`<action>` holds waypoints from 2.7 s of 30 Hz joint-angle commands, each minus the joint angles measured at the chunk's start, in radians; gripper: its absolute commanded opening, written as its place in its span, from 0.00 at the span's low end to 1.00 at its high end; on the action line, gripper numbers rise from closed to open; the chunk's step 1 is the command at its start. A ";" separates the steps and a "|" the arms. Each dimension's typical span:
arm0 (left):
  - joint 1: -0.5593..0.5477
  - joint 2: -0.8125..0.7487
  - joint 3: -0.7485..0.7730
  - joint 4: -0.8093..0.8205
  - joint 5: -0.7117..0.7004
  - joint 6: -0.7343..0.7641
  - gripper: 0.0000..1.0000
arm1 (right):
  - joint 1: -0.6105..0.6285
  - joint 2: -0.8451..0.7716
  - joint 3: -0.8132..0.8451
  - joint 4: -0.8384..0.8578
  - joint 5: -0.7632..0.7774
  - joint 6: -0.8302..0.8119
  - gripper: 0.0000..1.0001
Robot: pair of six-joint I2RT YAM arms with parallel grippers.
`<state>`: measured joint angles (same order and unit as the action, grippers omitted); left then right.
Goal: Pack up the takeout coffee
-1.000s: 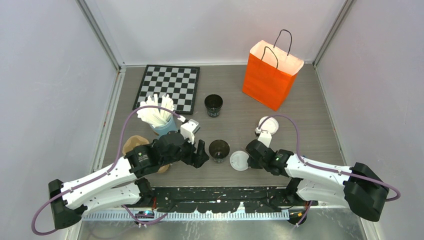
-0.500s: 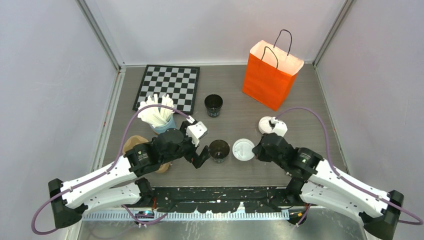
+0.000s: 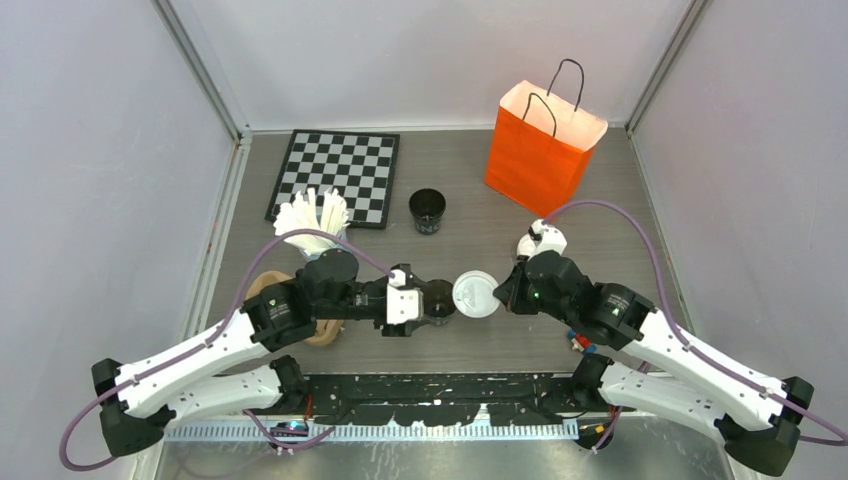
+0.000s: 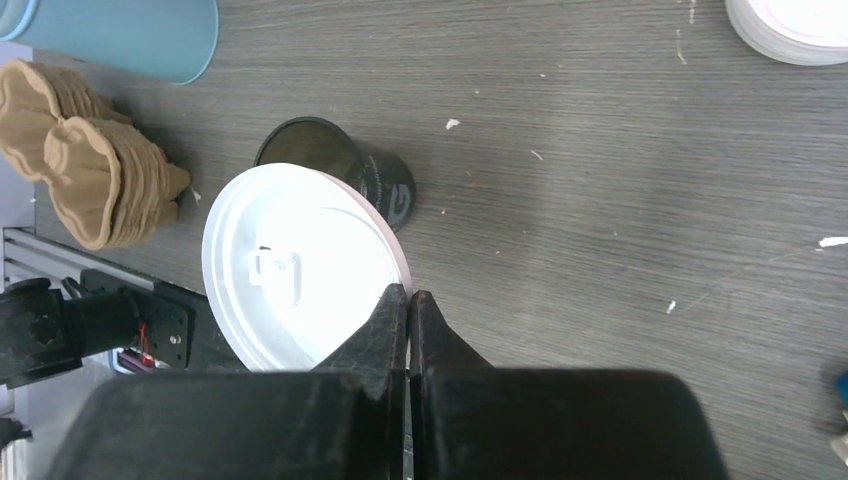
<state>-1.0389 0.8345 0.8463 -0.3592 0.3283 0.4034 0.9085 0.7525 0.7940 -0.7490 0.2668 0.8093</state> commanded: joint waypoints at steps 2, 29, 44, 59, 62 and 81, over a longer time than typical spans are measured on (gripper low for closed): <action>-0.014 0.020 0.015 0.005 0.218 0.182 0.60 | 0.011 0.037 0.035 0.118 -0.060 -0.030 0.01; -0.129 0.204 0.031 0.139 0.023 0.270 0.54 | 0.013 0.108 0.003 0.246 -0.153 -0.031 0.02; -0.130 0.273 0.048 0.078 -0.020 0.266 0.32 | 0.013 0.102 -0.005 0.253 -0.168 -0.023 0.03; -0.128 0.287 0.085 0.080 -0.099 -0.023 0.00 | 0.013 0.066 0.009 0.252 -0.053 -0.044 0.54; -0.126 0.220 0.043 0.176 -0.190 -0.174 0.00 | 0.013 0.001 -0.037 0.295 -0.020 -0.059 0.70; -0.105 -0.167 -0.064 0.434 -0.588 -1.098 0.00 | 0.033 -0.117 -0.369 1.297 -0.452 -1.005 0.83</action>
<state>-1.1484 0.7357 0.8169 -0.0757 -0.1898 -0.4564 0.9234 0.5896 0.4202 0.2100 -0.0540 0.0704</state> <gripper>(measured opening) 0.023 0.807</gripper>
